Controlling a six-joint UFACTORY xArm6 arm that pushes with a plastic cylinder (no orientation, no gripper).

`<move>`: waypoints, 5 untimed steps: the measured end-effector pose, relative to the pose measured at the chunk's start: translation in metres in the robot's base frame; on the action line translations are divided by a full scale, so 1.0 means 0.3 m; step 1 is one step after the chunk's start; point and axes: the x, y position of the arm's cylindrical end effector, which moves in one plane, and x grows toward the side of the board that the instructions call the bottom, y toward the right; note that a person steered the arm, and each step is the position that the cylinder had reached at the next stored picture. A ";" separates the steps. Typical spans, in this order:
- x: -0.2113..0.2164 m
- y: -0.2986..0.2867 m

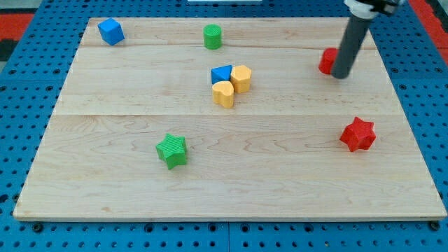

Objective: Place the red circle parallel to the right of the green circle

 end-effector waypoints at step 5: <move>-0.159 -0.125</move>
